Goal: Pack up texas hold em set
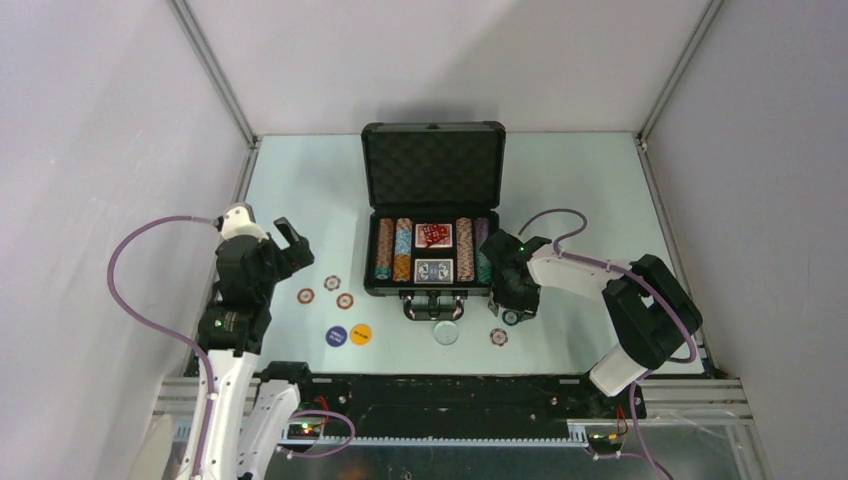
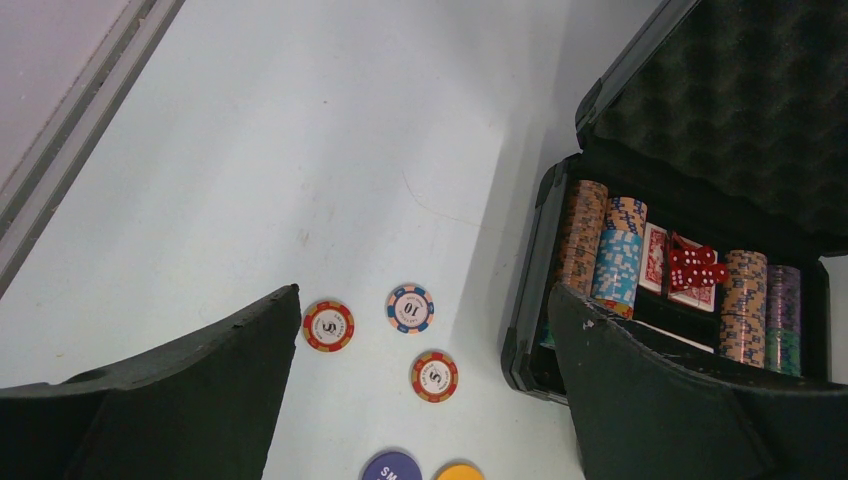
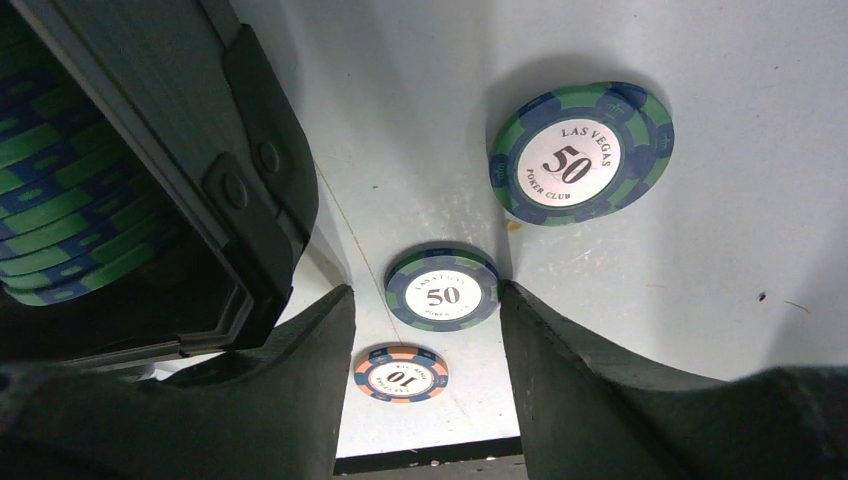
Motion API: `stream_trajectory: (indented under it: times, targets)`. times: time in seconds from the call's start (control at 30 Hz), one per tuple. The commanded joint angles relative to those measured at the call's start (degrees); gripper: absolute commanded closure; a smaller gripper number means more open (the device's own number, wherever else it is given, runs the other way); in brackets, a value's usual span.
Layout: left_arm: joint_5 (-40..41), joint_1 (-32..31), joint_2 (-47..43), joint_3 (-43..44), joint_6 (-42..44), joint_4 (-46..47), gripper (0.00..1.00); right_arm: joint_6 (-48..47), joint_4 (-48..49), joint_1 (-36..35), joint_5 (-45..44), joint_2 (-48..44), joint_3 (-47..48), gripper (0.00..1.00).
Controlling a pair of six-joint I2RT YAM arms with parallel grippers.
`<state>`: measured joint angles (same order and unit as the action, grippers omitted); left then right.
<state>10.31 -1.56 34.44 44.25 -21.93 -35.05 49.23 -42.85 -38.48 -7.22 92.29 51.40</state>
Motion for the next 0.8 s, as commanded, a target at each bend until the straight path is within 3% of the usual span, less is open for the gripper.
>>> stream_trajectory:
  times: [0.0,0.37,0.77]
  targets:
    - [0.2,0.4,-0.3,-0.1,1.4,1.2,0.02,0.1,0.3,-0.4,-5.3,5.0,-3.3,0.40]
    - [0.1,0.4,-0.3,-0.2,1.4,1.2,0.02,0.1,-0.1,-0.5,-5.9,5.5,-3.3,0.42]
    - [0.2,0.4,-0.3,-0.1,1.4,1.2,0.02,0.2,-0.1,-0.6,-6.3,5.2,-3.3,0.55]
